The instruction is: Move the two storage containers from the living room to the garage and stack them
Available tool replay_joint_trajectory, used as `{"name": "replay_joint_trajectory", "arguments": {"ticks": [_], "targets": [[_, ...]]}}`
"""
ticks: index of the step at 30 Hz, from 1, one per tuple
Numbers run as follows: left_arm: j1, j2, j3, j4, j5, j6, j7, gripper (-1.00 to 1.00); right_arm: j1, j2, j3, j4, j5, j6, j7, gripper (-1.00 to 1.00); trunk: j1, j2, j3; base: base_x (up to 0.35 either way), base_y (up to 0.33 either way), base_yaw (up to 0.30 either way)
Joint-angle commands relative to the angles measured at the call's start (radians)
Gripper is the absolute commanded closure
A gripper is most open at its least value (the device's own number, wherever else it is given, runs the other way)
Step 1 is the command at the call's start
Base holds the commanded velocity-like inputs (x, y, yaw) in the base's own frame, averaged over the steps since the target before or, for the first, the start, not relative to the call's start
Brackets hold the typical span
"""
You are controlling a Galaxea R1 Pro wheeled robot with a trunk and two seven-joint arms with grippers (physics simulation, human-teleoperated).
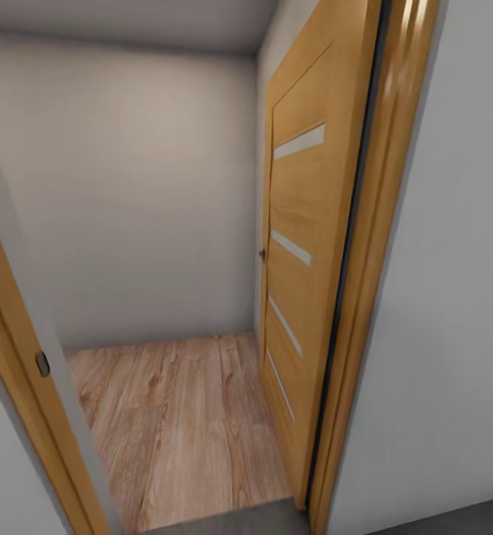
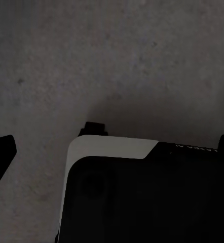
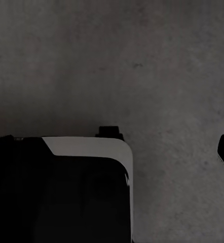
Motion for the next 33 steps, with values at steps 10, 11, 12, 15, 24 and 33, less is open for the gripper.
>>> {"name": "replay_joint_trajectory", "arguments": {"ticks": [10,11,12,15,24,33], "targets": [[-0.001,0.0,-0.006,0.001,0.008,-0.003,0.001,-1.0,-0.001,0.004,-0.001,0.003,-0.006,-0.006,-0.002,-1.0,0.001,-0.001,-0.001,0.321,0.0,0.053],[-0.001,0.0,-0.006,0.001,0.008,-0.003,0.001,-1.0,-0.001,0.003,-0.001,0.003,-0.005,-0.006,-0.003,-1.0,0.001,-0.001,-0.001,0.303,0.0,0.232],[-0.001,0.0,-0.006,0.001,0.008,-0.003,0.001,-1.0,-0.001,0.003,-0.001,0.003,-0.005,-0.006,-0.003,-1.0,0.001,-0.001,-0.001,0.296,0.0,0.239],[-0.001,0.0,-0.006,0.001,0.008,-0.003,0.001,-1.0,-0.001,0.003,-0.001,0.003,-0.005,-0.007,-0.003,-1.0,0.001,-0.001,-0.001,0.213,0.0,0.255],[-0.001,-0.002,-0.006,0.001,0.008,-0.004,0.001,-1.0,-0.001,0.0,-0.001,0.003,-0.004,-0.007,-0.001,-1.0,0.001,-0.001,-0.001,0.053,0.0,0.245],[-0.001,-0.006,-0.005,0.001,0.007,-0.004,0.001,-1.0,-0.001,-0.001,-0.001,0.003,-0.004,-0.007,-0.001,-1.0,0.001,-0.001,-0.001,0.001,-0.048,0.017]]}}
